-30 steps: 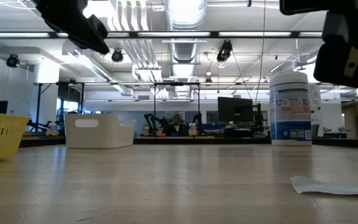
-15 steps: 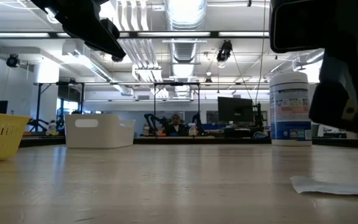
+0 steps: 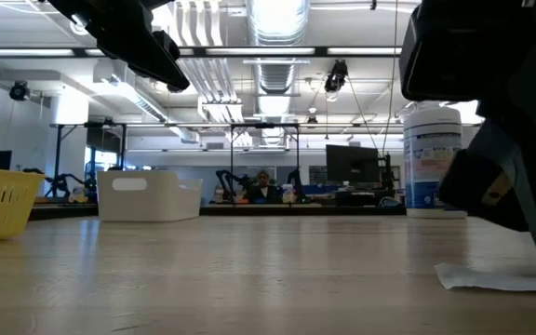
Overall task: Pick & Place First Aid Supplies
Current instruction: Put the green bandage into the yellow bin
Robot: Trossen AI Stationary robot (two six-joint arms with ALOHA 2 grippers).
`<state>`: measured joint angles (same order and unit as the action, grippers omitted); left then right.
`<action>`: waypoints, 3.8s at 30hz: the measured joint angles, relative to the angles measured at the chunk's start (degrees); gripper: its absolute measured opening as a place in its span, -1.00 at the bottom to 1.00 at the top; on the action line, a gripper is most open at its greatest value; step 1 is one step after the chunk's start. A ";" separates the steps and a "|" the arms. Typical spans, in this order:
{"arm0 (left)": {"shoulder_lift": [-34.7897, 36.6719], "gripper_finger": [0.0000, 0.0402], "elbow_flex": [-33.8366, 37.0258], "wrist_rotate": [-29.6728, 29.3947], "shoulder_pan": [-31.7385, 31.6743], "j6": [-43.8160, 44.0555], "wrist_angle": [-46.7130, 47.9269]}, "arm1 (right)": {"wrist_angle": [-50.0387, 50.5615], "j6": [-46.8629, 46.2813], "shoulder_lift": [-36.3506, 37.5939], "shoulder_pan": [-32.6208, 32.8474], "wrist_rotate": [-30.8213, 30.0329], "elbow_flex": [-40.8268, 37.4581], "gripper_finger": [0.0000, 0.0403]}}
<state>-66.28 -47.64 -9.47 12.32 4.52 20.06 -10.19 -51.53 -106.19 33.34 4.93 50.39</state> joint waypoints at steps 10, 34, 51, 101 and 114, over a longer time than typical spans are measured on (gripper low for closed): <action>0.02 -0.53 0.00 0.02 -0.51 0.00 -0.05 | 4.27 6.18 -0.69 -0.99 -0.26 0.06 -0.95; -9.90 -0.53 0.09 10.45 -1.56 1.53 -6.44 | 11.74 33.07 0.21 -15.70 1.97 0.17 -0.95; -23.63 -0.53 0.09 13.46 -5.79 7.35 -22.17 | 8.17 35.24 -0.07 -18.43 -8.18 -0.04 -0.95; -12.26 -0.53 0.07 14.38 -6.54 10.76 -4.29 | 30.29 61.84 11.09 -19.30 -13.89 4.74 -0.46; -11.59 -0.53 0.07 14.82 -5.61 16.37 3.18 | 34.99 83.38 9.18 -19.37 -13.32 11.45 -0.44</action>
<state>-77.87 -47.57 5.34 6.70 20.89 23.24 24.80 31.85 -97.01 13.98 -8.39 61.84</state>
